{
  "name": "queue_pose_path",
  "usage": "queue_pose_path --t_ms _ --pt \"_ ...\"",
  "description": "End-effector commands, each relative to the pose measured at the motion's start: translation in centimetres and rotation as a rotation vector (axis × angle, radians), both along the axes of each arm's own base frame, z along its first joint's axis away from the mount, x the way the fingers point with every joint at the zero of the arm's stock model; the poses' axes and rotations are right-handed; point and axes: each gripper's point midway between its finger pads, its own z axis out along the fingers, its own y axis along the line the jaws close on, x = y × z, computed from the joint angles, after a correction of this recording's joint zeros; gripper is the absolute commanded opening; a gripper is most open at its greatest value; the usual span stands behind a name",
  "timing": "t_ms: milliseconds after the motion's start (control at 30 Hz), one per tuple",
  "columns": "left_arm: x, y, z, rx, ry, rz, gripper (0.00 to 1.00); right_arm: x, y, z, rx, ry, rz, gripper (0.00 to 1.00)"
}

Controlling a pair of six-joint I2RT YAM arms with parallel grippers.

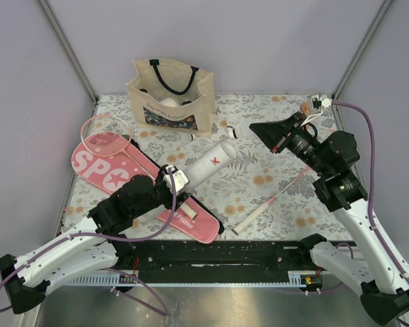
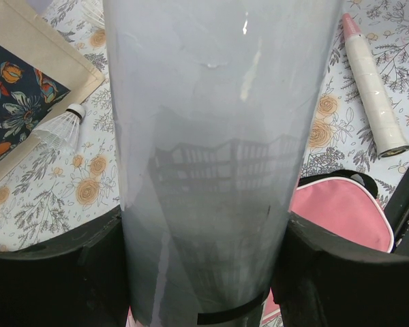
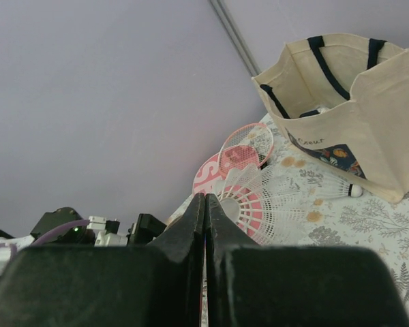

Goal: Pack up the badminton gear

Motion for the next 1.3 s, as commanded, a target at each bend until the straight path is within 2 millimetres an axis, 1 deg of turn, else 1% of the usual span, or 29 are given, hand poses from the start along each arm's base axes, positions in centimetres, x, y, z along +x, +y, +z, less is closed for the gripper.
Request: queue_pose_path --t_ms 0,167,433,600,800,1067,1100,1133,1233,1267 --pt "0.6 -0.5 3.6 -0.078 -0.081 0.002 0.56 -2.5 0.7 1.4 0.014 -0.014 0.081 0.00" --pt "0.1 -0.8 3.7 -0.088 -0.081 -0.029 0.56 -2.9 1.7 -0.2 0.016 0.032 0.138 0.00" --pt "0.1 -0.7 3.8 -0.091 -0.093 -0.030 0.56 -3.7 3.9 -1.6 0.036 0.096 0.255 0.00" --pt "-0.3 -1.1 4.0 -0.104 -0.102 -0.066 0.56 -3.9 5.9 -3.1 0.028 0.148 0.340 0.00" --pt "-0.6 -1.1 4.1 -0.111 -0.112 -0.080 0.56 -4.1 7.6 -4.2 0.011 0.200 0.413 0.00" --pt "-0.6 -0.9 4.2 -0.112 -0.127 -0.080 0.56 -4.6 8.9 -5.6 -0.026 0.250 0.473 0.01" --pt "-0.5 -0.9 4.1 -0.108 -0.129 -0.079 0.56 -4.7 8.8 -5.5 -0.025 0.250 0.478 0.02" --pt "-0.4 -0.9 4.0 -0.105 -0.129 -0.077 0.56 -4.7 8.9 -5.6 -0.029 0.251 0.479 0.07" --pt "-0.4 -0.8 4.0 -0.100 -0.129 -0.071 0.56 -4.9 8.4 -4.7 -0.039 0.227 0.458 0.27" --pt "-0.3 -0.7 4.0 -0.101 -0.132 -0.065 0.56 -5.0 8.2 -4.3 -0.048 0.213 0.453 0.32"
